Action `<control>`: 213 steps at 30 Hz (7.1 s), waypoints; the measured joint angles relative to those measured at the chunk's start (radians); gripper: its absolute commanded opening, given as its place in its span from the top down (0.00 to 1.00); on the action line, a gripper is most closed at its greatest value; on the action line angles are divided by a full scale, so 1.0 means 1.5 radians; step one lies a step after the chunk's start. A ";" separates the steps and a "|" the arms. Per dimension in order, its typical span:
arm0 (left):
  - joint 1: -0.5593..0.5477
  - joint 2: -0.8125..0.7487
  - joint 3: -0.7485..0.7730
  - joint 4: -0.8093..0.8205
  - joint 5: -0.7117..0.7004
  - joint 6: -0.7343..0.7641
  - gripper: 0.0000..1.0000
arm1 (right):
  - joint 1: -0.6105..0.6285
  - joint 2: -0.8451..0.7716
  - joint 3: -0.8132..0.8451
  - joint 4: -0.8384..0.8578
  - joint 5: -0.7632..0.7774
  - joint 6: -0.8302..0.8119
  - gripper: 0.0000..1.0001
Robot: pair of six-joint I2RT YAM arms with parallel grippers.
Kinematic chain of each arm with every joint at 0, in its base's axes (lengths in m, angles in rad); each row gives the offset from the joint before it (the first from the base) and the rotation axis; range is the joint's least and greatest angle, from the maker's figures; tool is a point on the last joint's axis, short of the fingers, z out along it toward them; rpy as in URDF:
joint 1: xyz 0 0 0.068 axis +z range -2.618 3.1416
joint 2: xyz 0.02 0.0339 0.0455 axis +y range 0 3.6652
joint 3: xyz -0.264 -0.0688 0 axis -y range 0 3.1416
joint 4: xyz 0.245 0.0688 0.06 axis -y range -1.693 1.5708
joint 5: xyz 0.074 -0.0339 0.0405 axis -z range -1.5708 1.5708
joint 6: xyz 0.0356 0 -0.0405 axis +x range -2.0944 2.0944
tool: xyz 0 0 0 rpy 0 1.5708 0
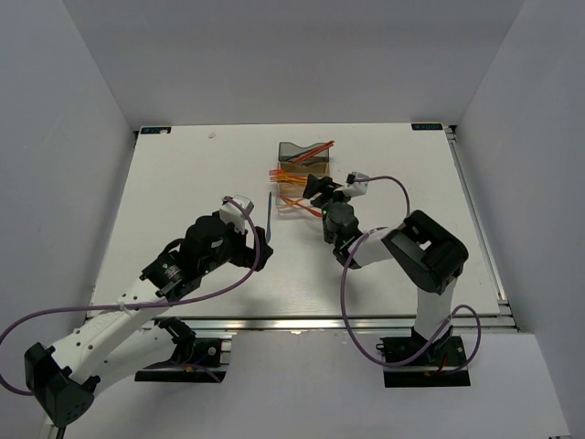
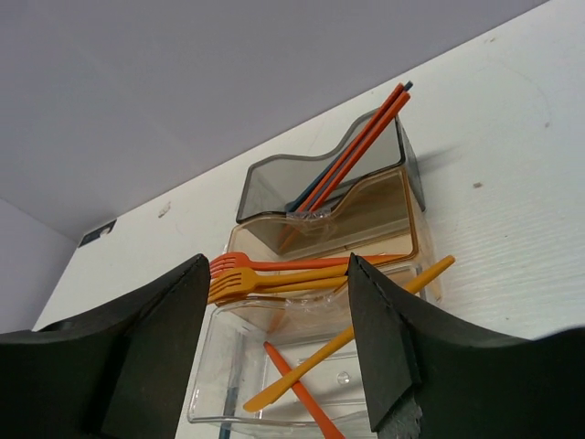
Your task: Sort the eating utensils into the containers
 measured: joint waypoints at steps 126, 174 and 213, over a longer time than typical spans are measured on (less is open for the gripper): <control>0.089 0.662 0.248 0.167 -0.164 -0.041 0.46 | -0.157 -0.825 -0.124 -0.870 -0.351 -0.015 0.58; -0.011 0.175 -0.132 0.300 -0.127 -0.181 1.00 | -0.058 -0.355 -0.099 -0.611 -0.611 0.169 0.20; -0.078 0.069 0.115 -0.138 -0.321 -0.117 0.02 | -0.039 -0.176 0.149 -1.092 -0.625 -0.591 0.28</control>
